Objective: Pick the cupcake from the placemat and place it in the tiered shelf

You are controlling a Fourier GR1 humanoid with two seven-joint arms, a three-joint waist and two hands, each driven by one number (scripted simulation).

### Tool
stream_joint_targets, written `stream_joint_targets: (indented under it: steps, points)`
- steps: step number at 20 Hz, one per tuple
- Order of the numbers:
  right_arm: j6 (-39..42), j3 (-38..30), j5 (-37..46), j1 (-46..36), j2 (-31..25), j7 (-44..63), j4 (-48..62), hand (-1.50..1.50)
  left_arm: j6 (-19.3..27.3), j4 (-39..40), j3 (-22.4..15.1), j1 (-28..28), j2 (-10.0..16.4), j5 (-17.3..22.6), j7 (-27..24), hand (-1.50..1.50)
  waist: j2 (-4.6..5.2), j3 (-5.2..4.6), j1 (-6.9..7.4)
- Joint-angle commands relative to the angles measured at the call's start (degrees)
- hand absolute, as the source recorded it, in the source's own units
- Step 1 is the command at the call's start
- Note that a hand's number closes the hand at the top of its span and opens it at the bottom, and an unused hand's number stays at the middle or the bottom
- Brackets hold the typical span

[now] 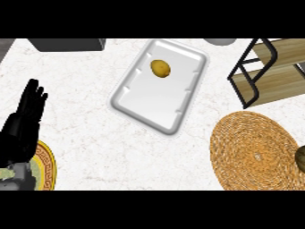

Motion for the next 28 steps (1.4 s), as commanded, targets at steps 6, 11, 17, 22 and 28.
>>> stream_joint_targets:
  steps: [6, 11, 17, 22, 28]
  points:
    - [8.0, -19.2, -16.3, -9.7, -9.0, 18.3, -5.7, 1.5, -0.9, -0.2, -0.8, -0.7, -0.5, -0.5, 0.3, 0.0, 0.31, 0.1, 1.17]
    - [2.7, -17.0, -12.8, -13.1, -9.9, 17.5, 2.6, 1.5, -2.8, -3.1, 0.5, -0.4, 0.8, 0.2, 2.5, 0.0, 0.45, 0.16, 1.86]
    - [-3.4, -11.6, -10.3, -23.3, -13.4, 17.9, 15.2, 1.5, -1.6, 1.6, 0.6, -5.3, -0.8, -0.8, 3.0, 0.0, 0.54, 0.16, 1.95]
    - [-11.1, -7.1, -5.6, -28.6, -13.3, 13.2, 26.4, 1.5, -0.3, 0.3, -1.2, -2.0, -3.0, -3.3, 0.0, 0.0, 0.63, 0.17, 2.38]
    - [-21.1, -3.7, -1.1, -35.5, -12.8, 4.3, 42.4, 1.5, -3.6, 0.7, 2.0, -4.8, -0.3, 0.3, 3.9, 0.0, 0.77, 0.19, 2.72]
